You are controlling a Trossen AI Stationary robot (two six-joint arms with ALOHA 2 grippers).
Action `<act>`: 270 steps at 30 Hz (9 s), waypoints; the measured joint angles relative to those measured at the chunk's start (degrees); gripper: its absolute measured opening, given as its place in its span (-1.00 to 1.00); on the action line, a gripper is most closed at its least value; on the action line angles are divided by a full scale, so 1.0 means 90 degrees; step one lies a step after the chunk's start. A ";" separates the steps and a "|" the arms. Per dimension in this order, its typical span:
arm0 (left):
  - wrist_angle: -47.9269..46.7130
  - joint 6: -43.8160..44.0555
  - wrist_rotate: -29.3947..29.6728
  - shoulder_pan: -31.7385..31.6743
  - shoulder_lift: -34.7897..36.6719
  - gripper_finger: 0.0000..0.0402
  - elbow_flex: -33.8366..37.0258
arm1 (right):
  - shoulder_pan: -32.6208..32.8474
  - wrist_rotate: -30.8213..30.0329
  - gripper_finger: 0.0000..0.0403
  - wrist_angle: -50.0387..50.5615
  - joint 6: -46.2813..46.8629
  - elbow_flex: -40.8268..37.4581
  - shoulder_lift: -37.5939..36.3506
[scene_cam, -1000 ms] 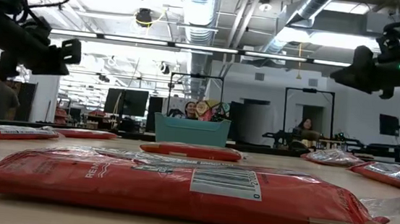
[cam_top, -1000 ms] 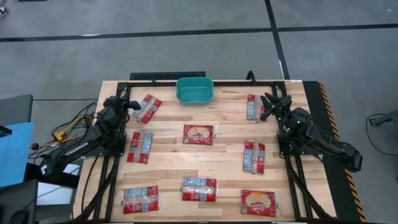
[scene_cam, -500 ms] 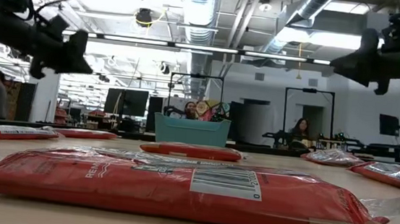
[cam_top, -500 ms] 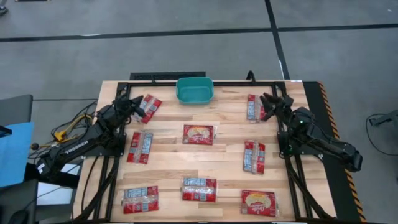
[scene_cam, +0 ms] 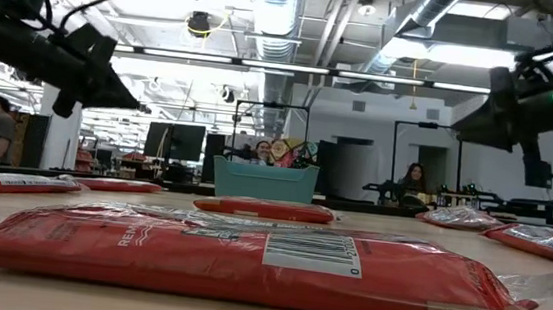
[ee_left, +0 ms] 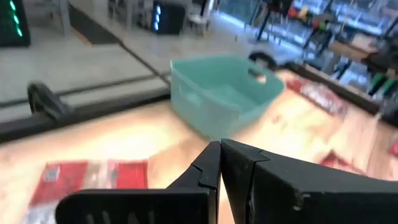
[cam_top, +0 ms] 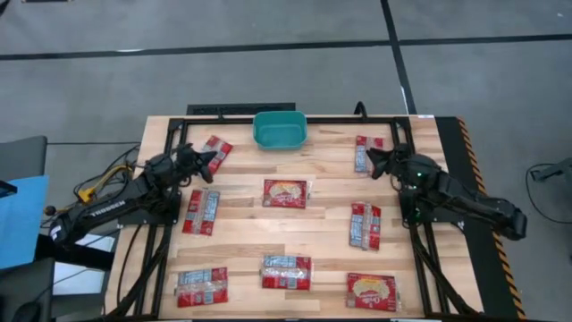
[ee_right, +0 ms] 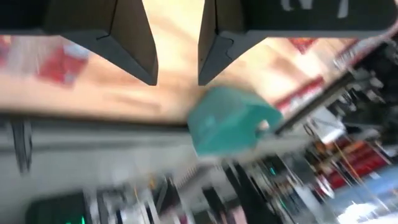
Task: Sort popcorn bags into baskets
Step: Put the red popcorn bag into the green basket
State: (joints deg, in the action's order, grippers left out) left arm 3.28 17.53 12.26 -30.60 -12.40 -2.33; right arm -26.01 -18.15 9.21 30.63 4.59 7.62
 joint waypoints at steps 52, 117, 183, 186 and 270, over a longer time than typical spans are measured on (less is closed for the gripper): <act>0.2049 -0.1670 0.1974 0.1433 -0.0064 -0.84 0.0157 | 0.0015 0.1320 0.23 0.3293 -0.0044 0.5079 0.6277; -0.2374 0.0273 0.1973 0.0114 -0.7464 -0.45 -0.2934 | 0.2410 0.0142 0.24 0.4402 0.0560 0.5621 0.7718; -0.3001 -0.0227 0.0814 0.0700 -0.5939 -1.00 -0.3337 | 0.3102 -0.0717 0.24 0.4068 0.0544 0.5621 0.7718; -0.3020 -0.0326 0.0791 0.0830 -0.5576 -1.00 -0.3337 | 0.3116 -0.0763 0.24 0.4070 0.0381 0.5621 0.7718; -0.1330 -0.2268 -0.0815 0.6119 -0.7275 -0.03 -0.3349 | 0.3889 -0.0006 0.24 -0.0360 -0.2072 0.5603 0.9176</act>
State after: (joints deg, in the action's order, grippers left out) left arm -8.68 -2.88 4.92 24.47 -77.87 -32.47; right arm 8.99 -18.21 5.97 11.98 55.02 90.21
